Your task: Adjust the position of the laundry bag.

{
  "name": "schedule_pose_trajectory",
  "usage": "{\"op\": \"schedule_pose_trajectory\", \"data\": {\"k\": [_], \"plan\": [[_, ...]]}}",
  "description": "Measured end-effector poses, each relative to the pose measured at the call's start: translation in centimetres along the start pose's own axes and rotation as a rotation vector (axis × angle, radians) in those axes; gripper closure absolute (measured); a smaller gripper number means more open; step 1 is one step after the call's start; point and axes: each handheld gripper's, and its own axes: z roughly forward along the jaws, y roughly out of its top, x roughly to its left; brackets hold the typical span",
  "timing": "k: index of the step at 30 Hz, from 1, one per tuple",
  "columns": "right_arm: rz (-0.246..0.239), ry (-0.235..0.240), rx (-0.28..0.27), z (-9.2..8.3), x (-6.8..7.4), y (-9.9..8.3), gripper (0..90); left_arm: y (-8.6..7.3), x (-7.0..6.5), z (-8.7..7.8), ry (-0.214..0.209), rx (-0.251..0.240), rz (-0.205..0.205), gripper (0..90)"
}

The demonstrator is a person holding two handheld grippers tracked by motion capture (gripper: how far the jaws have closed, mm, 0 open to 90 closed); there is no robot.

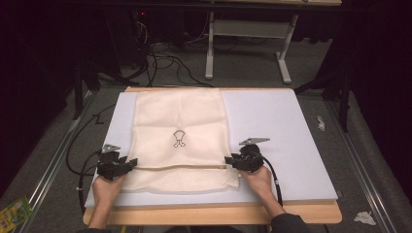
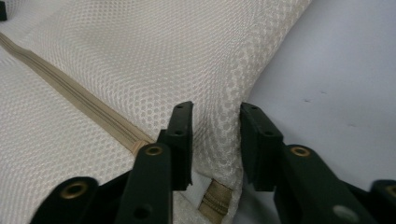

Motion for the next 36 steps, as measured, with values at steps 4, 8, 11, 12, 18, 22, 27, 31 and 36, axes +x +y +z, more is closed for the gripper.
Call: {"op": "schedule_pose_trajectory", "data": {"k": [4, 8, 11, 12, 18, 22, 27, 31, 36], "plan": [[-0.011, -0.002, -0.005, 0.1, 0.0, 0.0, 83.7, 0.1, 0.1, 0.0, -0.007, 0.002, 0.007, 78.8], [-0.027, -0.006, -0.012, -0.1, 0.1, 0.0, 86.1, 0.3, 0.0, 0.1, -0.017, 0.001, 0.011, 84.0], [-0.032, -0.003, -0.017, -0.2, 0.0, 0.0, 86.5, 0.5, -0.2, -0.1, -0.026, -0.006, 0.020, 85.1], [-0.032, -0.004, -0.017, -0.2, 0.0, 0.0, 86.6, 0.5, -0.3, -0.1, -0.026, -0.008, 0.022, 85.2], [-0.035, -0.012, -0.025, -0.6, -0.4, 0.0, 86.8, 1.1, -1.2, -0.1, -0.023, -0.027, 0.044, 85.2], [-0.032, -0.021, -0.030, -1.3, -0.8, -0.1, 86.8, 1.4, -1.7, 0.0, -0.041, -0.038, 0.048, 85.1], [-0.033, -0.033, -0.038, -2.1, -1.2, -0.2, 86.8, 1.7, -2.4, 0.2, -0.050, -0.043, 0.064, 85.1], [-0.026, -0.040, -0.048, -2.7, -1.8, -0.5, 86.8, 2.0, -3.0, 0.4, -0.071, -0.054, 0.068, 84.9], [-0.019, -0.049, -0.054, -3.4, -2.4, -0.9, 86.8, 2.4, -3.9, 0.8, -0.081, -0.058, 0.085, 84.9]]}}
